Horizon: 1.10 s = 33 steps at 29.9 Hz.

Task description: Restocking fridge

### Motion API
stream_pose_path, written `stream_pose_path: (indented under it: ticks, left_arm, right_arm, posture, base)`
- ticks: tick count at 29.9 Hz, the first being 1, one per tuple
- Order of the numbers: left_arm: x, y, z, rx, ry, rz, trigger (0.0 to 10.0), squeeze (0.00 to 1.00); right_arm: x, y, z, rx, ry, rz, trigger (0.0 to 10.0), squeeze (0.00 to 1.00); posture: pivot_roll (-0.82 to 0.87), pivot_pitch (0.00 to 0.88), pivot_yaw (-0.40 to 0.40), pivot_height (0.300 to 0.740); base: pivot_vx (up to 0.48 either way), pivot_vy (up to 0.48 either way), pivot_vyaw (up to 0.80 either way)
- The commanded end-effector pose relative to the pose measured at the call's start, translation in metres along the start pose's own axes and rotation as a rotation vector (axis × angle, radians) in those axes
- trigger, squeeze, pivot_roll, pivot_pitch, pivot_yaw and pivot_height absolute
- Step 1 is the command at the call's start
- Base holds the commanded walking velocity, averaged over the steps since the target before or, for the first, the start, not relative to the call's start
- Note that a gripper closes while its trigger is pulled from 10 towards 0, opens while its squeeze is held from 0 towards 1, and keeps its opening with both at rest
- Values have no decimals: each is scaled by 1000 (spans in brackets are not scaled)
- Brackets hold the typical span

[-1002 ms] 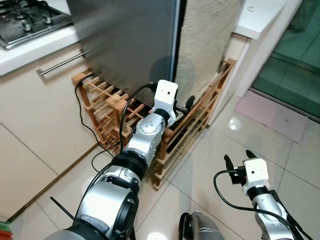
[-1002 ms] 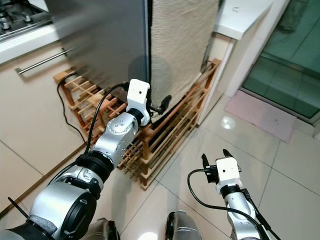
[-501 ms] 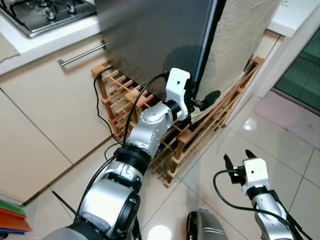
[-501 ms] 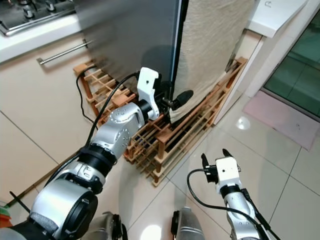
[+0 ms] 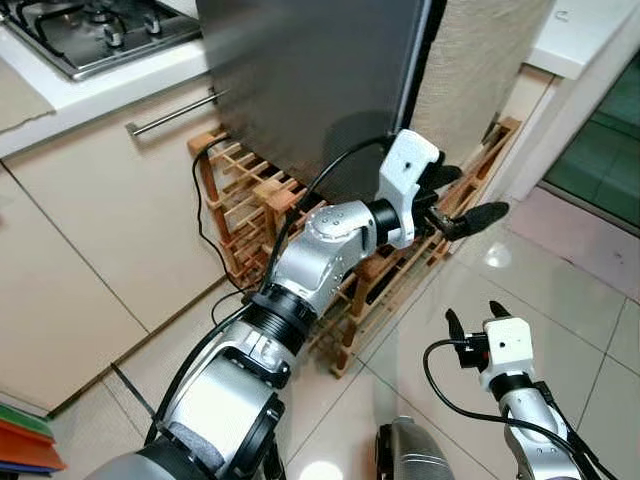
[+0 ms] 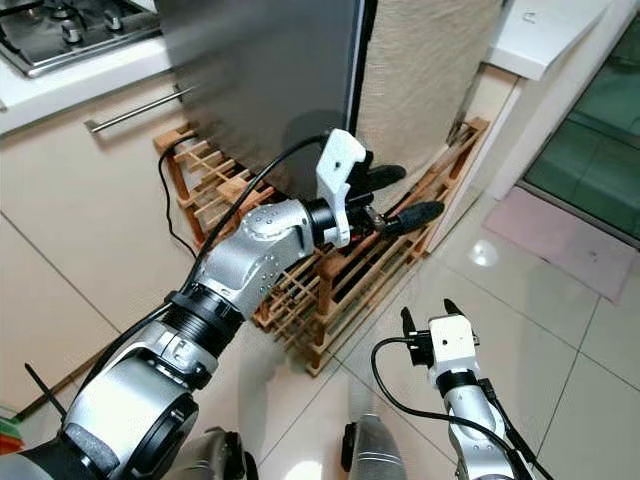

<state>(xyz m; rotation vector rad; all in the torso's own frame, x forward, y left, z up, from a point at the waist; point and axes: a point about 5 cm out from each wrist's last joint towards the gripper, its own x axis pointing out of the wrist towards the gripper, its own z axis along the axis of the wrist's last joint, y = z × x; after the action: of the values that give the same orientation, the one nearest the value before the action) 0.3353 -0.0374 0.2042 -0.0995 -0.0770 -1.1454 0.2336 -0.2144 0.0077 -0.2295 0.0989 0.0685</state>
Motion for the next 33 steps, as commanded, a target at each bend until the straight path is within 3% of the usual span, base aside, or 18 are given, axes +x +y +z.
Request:
stream_pose_path:
  ticks: [1,2,4,6,9,12,17,23,27,28,29,30,33]
  left_arm:
    - [43,-53,17,-80,-122,-93,10000,0]
    - [34,-37,17,-65,-128,-15,10000,0]
    - [22,-20,19,-35,-135,66,10000,0]
    - [16,-12,19,-21,-137,106,10000,0]
    - [-12,18,17,100,-119,279,10000,0]
    - [-34,35,8,165,-79,403,10000,0]
    - [-61,47,-9,188,-23,526,10000,0]
    - [-82,61,-17,244,22,664,10000,0]
    - [-100,73,-25,201,50,761,10000,0]
    - [-108,76,-28,196,62,795,10000,0]
    - [-128,78,-38,211,112,838,10000,0]
    - [-132,77,-40,218,125,843,10000,0]
    - [-163,83,-62,201,218,921,10000,0]
  right_arm:
    - [-1,-1,-3,5,18,-14,10000,114]
    - [-2,0,-3,7,13,-16,10000,114]
    - [-2,0,-2,9,10,-16,10000,110]
    - [-2,0,-2,9,8,-15,10000,110]
    - [-3,1,-2,12,-1,-7,10000,110]
    - [-3,2,-1,20,-17,-6,10000,114]
    - [-4,2,0,17,-30,1,10000,110]
    - [-3,4,1,30,-47,31,10000,114]
    - [-2,6,1,43,-53,62,10000,118]
    - [7,10,16,53,-96,68,10000,114]
    - [20,22,53,65,-196,81,10000,118]
    - [22,25,63,67,-220,83,10000,118]
    - [22,28,67,73,-223,98,10000,118]
  posture:
    - [-212,99,24,693]
    - [-207,101,22,693]
    - [-201,105,20,693]
    - [-199,105,20,693]
    - [-170,107,16,693]
    - [-160,106,14,693]
    - [-148,97,11,693]
    - [-141,83,9,693]
    - [-140,66,13,693]
    - [-139,62,15,693]
    - [-136,59,17,693]
    - [-136,59,17,693]
    - [-122,50,18,693]
  base:
    - [0,0,0]
    - [0,0,0]
    - [0,0,0]
    - [0,0,0]
    - [0,0,0]
    - [0,0,0]
    - [0,0,0]
    - [0,0,0]
    - [0,0,0]
    - [0,0,0]
    - [0,0,0]
    - [0,0,0]
    - [0,0,0]
